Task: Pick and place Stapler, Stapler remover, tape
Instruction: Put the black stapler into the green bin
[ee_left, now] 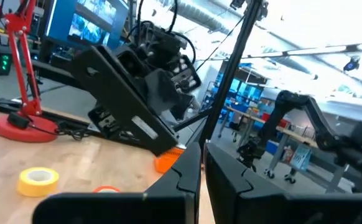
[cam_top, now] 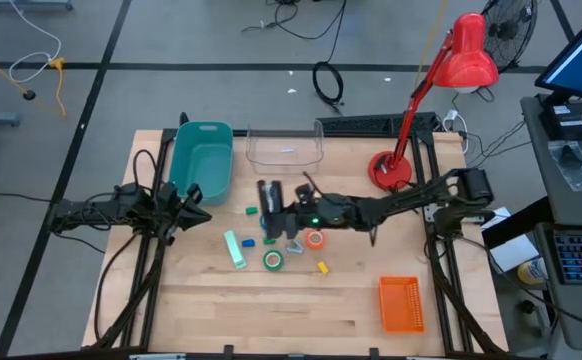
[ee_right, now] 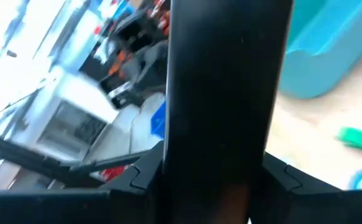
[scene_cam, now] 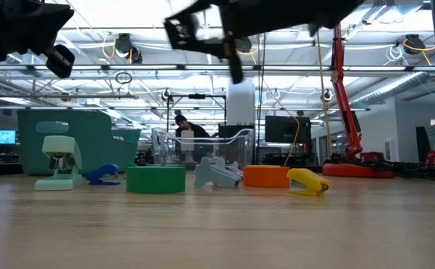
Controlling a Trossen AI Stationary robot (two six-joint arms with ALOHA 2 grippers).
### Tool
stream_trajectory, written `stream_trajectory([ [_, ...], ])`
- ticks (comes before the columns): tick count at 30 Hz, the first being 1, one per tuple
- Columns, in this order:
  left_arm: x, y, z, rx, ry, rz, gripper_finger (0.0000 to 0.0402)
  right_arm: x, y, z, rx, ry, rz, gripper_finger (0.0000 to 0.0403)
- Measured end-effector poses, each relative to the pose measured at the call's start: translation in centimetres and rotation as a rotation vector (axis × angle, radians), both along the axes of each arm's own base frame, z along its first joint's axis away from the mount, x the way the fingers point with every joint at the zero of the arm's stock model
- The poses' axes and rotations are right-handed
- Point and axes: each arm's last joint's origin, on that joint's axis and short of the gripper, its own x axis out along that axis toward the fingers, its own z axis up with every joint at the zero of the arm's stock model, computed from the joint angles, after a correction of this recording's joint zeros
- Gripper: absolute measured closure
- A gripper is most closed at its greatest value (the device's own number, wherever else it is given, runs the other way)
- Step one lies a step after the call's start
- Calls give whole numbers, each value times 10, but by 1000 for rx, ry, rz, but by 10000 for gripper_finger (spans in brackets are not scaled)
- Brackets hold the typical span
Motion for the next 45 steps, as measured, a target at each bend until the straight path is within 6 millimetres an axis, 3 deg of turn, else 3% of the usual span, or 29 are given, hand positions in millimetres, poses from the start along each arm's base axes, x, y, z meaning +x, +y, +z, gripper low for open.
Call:
stream_trajectory([
  [4,0,0,1,-24,-11,7,378,30,-2,12,-51,-7,76,255],
  [8,0,1,2,-36,-15,17,378,46,-10,21,-90,6,88,255],
  [20,0,1,2,-48,-8,25,378,51,-19,29,-77,-14,87,255],
  [27,0,3,2,-137,4,66,378,82,-14,36,-125,-47,150,255],
  [33,0,4,2,-207,10,86,372,89,-13,30,-128,25,176,255],
  [37,0,5,2,-271,16,99,331,89,-14,32,-131,15,173,255],
  [45,-2,6,9,-360,-59,129,190,89,-20,31,-126,27,120,255],
])
